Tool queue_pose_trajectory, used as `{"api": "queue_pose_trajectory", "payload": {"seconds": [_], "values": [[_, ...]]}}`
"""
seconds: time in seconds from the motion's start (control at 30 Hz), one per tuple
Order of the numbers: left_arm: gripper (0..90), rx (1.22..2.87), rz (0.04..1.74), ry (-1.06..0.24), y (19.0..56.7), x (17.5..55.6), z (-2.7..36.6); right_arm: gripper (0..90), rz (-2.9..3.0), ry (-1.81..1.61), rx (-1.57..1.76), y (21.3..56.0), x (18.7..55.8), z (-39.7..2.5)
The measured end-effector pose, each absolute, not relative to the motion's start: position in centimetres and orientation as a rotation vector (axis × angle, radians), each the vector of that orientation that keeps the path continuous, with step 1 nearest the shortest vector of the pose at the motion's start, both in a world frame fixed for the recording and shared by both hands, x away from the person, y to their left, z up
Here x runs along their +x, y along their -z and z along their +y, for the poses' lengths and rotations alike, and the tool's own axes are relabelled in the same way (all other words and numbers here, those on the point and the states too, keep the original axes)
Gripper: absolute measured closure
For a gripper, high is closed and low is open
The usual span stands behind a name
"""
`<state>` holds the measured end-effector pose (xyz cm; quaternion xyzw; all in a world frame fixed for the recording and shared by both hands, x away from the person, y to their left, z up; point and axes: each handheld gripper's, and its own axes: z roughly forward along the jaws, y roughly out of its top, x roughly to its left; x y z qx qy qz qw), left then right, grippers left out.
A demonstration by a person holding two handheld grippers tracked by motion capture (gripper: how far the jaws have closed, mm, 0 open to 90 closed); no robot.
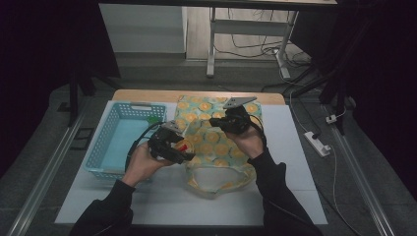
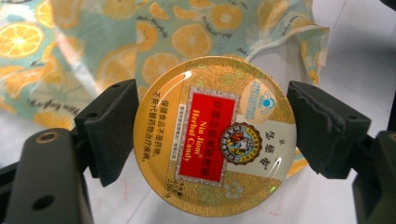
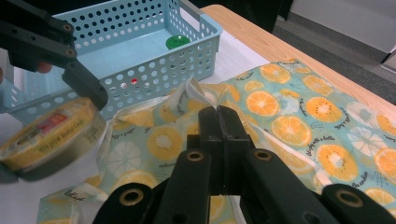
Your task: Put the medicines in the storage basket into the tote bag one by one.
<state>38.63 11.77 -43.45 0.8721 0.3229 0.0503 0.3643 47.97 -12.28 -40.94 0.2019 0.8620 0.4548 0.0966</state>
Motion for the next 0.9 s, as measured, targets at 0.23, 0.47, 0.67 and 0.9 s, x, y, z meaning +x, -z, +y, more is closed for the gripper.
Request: {"api": "queue_pose_trajectory", "payload": {"seconds": [0.23,0.47,0.67,0.9], "values": [[20.7,2.239,0.811,-0.115,43.4,39.2,10.6,90.0,2.553,-1.344,0.605,41.1,48.1,-12.2],[20.7,2.26,0.776,-0.126,43.7,40.0,8.8,90.0,2.548,-1.35,0.613,41.1,48.1,-12.3],[20.7,2.275,0.771,-0.147,44.0,41.0,7.6,90.0,2.541,-1.352,0.612,41.1,48.1,-12.3],[20.7,2.27,0.792,-0.163,44.8,42.2,6.8,90.0,2.536,-1.346,0.608,41.0,48.1,-12.2]]}}
